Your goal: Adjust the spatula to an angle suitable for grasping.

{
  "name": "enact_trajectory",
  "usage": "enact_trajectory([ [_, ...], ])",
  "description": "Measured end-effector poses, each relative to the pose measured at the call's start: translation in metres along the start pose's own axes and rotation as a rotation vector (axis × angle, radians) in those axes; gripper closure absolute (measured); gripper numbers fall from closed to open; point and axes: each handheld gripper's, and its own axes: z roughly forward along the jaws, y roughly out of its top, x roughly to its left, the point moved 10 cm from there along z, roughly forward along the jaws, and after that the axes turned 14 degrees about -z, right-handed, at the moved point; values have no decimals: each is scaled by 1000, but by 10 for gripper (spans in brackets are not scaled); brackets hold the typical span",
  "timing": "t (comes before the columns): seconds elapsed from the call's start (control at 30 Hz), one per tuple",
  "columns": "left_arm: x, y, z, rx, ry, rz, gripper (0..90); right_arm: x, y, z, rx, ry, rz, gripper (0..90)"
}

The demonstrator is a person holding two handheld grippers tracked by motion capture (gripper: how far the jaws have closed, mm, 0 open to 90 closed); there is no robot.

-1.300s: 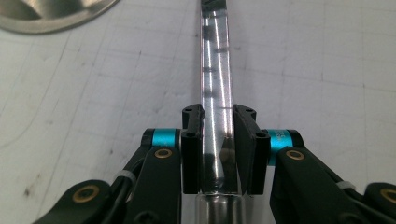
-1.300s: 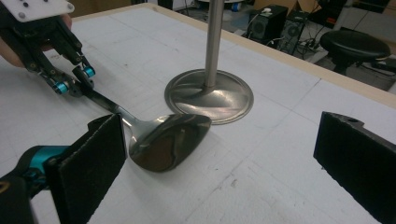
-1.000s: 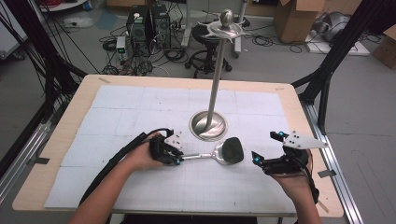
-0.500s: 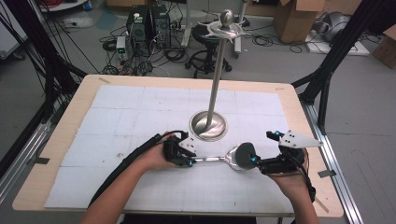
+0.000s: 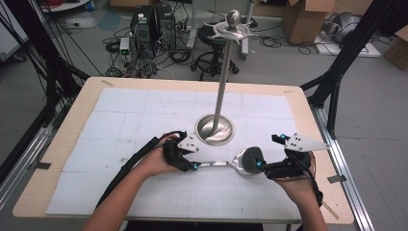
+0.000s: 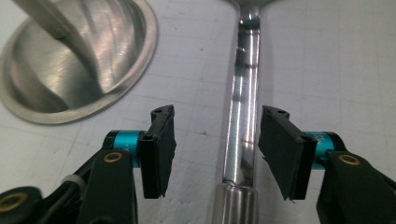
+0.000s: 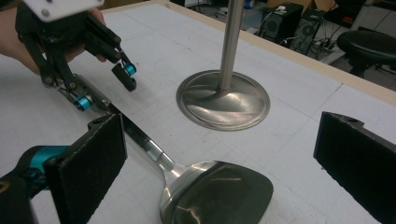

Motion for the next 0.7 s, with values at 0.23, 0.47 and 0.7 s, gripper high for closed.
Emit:
enact_trajectory([
  [0.23, 6, 0, -34, -117, 5, -82, 306, 1, 2, 6, -4, 15, -2, 14],
  [0.47, 14, -11, -84, -255, 60, -153, 201, 0, 5, 8, -11, 18, -2, 14],
  [0.7, 25, -26, -121, -376, 71, -269, 130, 1, 6, 13, -6, 25, -5, 14],
])
